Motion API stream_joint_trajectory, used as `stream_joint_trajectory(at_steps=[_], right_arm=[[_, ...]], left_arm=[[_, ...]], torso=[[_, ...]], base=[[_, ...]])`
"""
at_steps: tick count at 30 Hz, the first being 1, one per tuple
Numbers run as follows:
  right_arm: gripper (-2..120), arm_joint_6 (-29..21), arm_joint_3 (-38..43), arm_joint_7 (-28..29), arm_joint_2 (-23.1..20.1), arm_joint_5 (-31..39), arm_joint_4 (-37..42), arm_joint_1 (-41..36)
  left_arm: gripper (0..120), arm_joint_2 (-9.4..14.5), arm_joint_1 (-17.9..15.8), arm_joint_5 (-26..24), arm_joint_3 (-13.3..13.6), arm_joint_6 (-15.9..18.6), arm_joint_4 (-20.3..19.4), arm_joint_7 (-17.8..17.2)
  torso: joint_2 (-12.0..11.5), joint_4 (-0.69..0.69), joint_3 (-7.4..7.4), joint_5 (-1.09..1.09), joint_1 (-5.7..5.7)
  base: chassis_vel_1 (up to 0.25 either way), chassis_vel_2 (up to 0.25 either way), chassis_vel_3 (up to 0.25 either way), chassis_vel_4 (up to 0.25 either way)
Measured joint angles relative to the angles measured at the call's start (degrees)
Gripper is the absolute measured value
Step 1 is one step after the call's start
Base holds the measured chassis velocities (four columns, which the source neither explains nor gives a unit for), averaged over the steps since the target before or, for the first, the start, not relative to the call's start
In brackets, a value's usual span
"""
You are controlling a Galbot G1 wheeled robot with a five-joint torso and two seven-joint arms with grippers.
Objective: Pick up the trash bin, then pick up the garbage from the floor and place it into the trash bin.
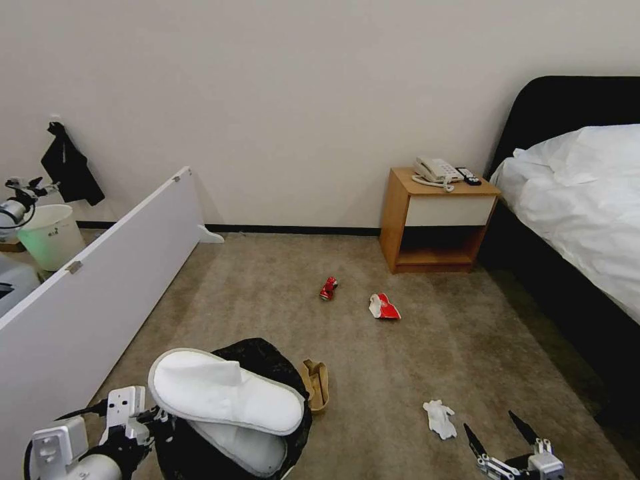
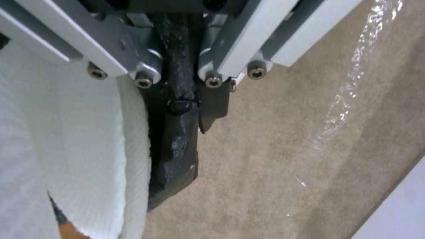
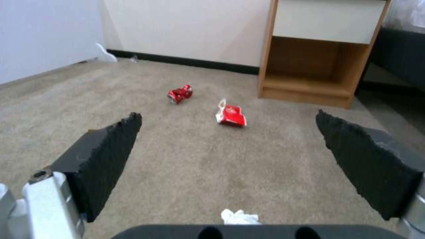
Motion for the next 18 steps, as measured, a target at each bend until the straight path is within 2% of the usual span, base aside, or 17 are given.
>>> stream_joint_trajectory(at_steps=[18], right_arm=[[100,0.0,-0.1,-0.1,-0.2,0.0,-0.1,0.4]], left_arm=[[4,0.0,-0.3,-0.1,0.0,0.0,0.0,0.0]], torso=[[0.0,0.0,0.0,0.01,0.0]], base=[[-0.078,0.071,0.079,-0.079]])
